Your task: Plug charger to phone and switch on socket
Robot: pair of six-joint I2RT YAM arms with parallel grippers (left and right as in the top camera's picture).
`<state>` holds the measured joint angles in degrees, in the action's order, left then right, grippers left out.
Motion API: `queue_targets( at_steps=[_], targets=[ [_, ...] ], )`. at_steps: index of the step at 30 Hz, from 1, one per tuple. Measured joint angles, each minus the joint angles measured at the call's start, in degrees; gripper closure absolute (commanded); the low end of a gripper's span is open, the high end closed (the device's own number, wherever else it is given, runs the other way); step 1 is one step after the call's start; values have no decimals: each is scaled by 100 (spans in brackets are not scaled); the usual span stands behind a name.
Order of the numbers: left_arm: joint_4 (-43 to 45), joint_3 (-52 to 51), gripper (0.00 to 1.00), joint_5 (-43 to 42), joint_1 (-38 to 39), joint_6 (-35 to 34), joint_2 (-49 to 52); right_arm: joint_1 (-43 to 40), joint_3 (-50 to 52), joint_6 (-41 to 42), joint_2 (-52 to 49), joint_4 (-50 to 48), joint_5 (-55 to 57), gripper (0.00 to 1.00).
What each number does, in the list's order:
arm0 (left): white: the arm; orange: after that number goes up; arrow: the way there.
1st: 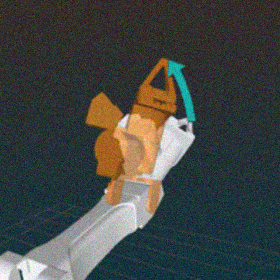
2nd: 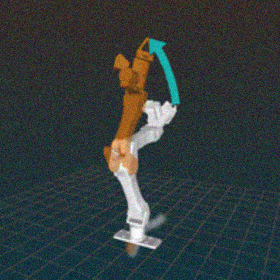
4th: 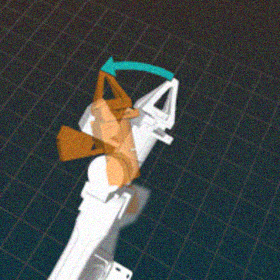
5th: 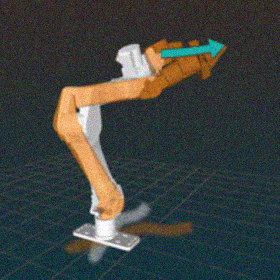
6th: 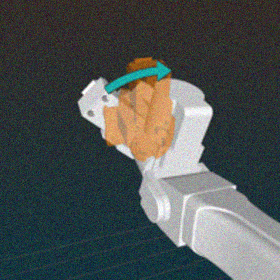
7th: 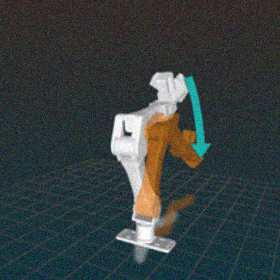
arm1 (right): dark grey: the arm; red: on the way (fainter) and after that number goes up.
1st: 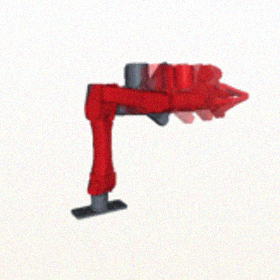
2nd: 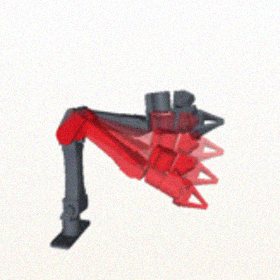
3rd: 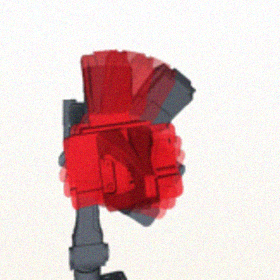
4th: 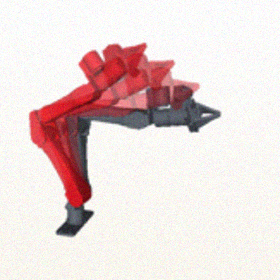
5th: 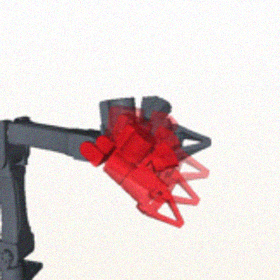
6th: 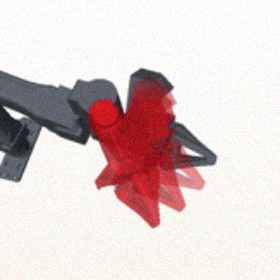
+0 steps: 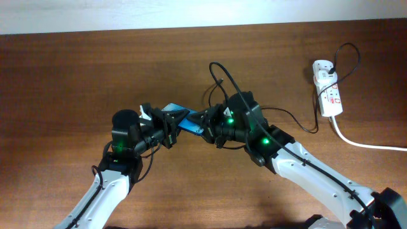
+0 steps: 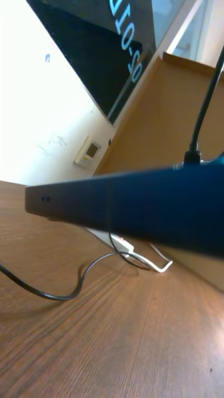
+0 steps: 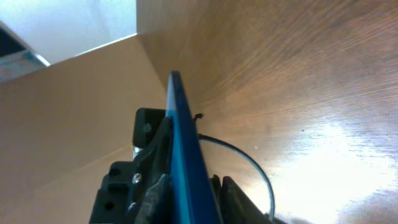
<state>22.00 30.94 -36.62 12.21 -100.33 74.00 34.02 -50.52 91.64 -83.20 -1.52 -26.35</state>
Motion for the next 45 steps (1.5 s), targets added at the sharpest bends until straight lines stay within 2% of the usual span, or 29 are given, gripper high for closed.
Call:
queue_targets(
  at_steps=[2,5,7,10,11,12,13,15,19,23,33,35,38,41,45],
  targets=[
    [-87,4,100,2,0,142,0,-7,2,-42,0,57,57,54],
    [-1001,57,100,0,0,258,-7,9,22,-372,-9,184,153,36],
    [-1311,83,100,0,-20,415,-9,24,52,-1239,-24,234,367,22],
    [-1421,74,100,-13,-28,688,-7,20,55,-2376,-24,149,966,13],
    [-1467,68,100,-44,-31,774,-7,2,55,-2706,-24,133,1200,5],
    [-1493,66,100,-57,-31,811,-7,-13,52,-3082,-24,195,1447,2],
    [-1493,66,100,-85,-28,914,-7,-13,52,-3554,-24,407,1794,1],
    [-1537,66,100,-94,-28,1027,-7,-13,39,-3891,-24,739,2210,2],
    [-1582,66,100,-229,-28,1132,-7,-13,42,-4192,-24,1064,3464,2],
    [-1582,66,100,-555,-26,1165,-7,-13,42,-4240,-24,1049,4186,2],
    [-1580,66,100,-866,-26,1281,-7,-13,42,-4277,-24,1180,4352,0],
    [-1582,66,100,-866,-26,1283,-7,-13,42,-4520,-24,1182,4352,4],
    [-1580,66,100,-868,-26,1296,-7,-13,42,-5082,-24,1182,4374,4],
    [-1580,66,100,-866,-26,1296,-7,-13,42,-5265,-24,1185,4393,5],
    [-1582,66,100,-868,-26,1296,-7,-15,-299,-5316,-24,1934,4391,5]
  ],
)
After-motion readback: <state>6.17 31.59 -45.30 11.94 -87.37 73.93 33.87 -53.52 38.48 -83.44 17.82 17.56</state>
